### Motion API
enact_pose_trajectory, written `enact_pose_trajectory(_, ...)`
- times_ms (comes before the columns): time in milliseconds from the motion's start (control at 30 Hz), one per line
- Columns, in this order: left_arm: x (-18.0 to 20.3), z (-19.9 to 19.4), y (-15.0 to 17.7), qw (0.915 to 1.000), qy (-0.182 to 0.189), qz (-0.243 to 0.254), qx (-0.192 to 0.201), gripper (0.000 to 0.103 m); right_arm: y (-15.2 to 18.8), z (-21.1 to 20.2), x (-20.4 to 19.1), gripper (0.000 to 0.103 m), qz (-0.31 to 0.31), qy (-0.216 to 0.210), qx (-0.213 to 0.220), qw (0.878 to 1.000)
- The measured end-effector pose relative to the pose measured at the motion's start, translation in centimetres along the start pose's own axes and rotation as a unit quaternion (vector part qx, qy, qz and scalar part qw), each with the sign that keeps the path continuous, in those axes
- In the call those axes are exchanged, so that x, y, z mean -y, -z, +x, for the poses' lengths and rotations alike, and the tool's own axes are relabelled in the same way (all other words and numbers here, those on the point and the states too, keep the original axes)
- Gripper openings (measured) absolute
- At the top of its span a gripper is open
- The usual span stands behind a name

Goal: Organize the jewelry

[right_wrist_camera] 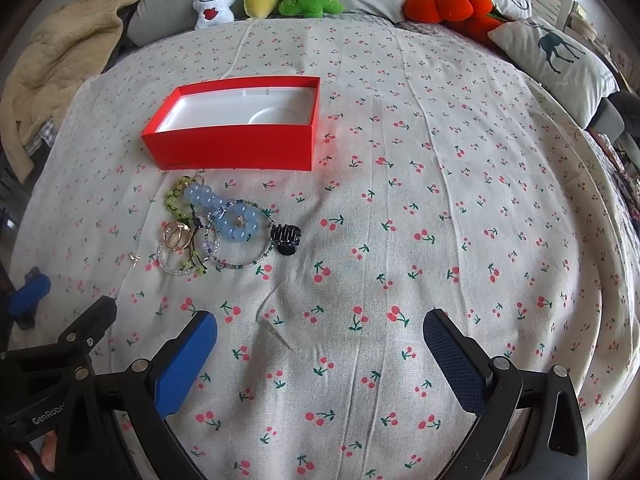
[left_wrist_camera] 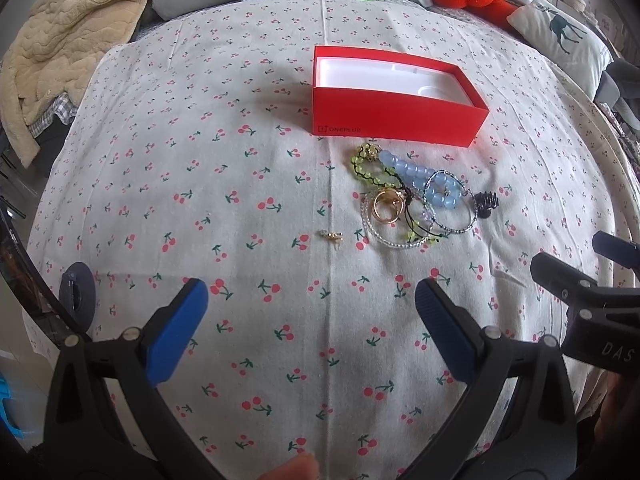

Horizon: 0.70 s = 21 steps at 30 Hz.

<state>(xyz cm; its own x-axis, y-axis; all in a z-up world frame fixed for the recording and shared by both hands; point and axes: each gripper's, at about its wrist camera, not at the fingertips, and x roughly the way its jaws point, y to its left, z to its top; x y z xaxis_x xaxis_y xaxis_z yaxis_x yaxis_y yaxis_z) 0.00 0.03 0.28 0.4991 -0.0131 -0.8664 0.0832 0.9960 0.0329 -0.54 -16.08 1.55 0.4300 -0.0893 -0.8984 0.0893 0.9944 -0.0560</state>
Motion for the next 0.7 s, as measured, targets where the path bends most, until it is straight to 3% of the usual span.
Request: enact_pose_trajectory(700,-0.21,0.12,0.10,1.0000,0.004,0.000,-0.003,0.103,0.01,0.09,0.08,0.103,-0.001,0.002,0.000,1.000)
